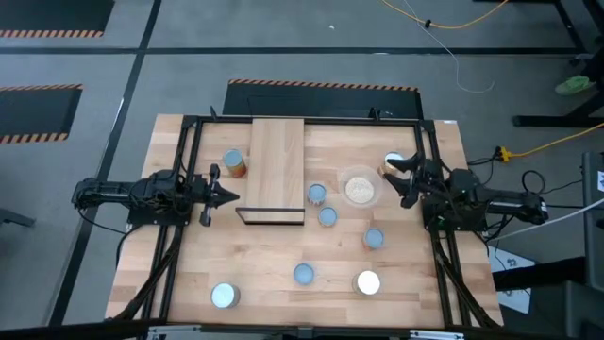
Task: Pick and place cans onto a shelf
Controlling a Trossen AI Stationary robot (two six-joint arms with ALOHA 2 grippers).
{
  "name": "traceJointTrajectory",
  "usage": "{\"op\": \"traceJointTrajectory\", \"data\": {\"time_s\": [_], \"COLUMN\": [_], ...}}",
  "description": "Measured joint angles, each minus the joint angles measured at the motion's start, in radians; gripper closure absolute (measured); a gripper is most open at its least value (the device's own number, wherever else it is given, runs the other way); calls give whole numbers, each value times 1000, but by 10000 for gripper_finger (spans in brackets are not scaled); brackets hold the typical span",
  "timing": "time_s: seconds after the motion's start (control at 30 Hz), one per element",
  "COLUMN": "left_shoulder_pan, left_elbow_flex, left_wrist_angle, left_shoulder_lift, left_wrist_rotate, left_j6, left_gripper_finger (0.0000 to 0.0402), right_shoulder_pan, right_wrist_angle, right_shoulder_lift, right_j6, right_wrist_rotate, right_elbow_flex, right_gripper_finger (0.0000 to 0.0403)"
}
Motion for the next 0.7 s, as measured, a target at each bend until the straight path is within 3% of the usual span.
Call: {"op": "traceJointTrajectory", "data": {"time_s": [0.23, 0.47, 0.7], "left_shoulder_pan": [0, 0, 0], "left_elbow_flex": [0, 0, 0], "left_wrist_angle": [-1, 0, 0], "left_shoulder_lift": [0, 0, 0], "left_wrist_rotate": [-34, -37, -37], "left_j6": [1, 1, 0], "left_gripper_finger": [401, 401, 401], "right_shoulder_pan": [0, -4, -85], "right_wrist_angle": [-107, -470, -732], "right_shoulder_lift": [137, 367, 601], "right_j6": [-75, 18, 134], "right_wrist_rotate": [38, 292, 298], "right_elbow_flex": [195, 481, 706], "right_gripper_finger": [141, 143, 144]}}
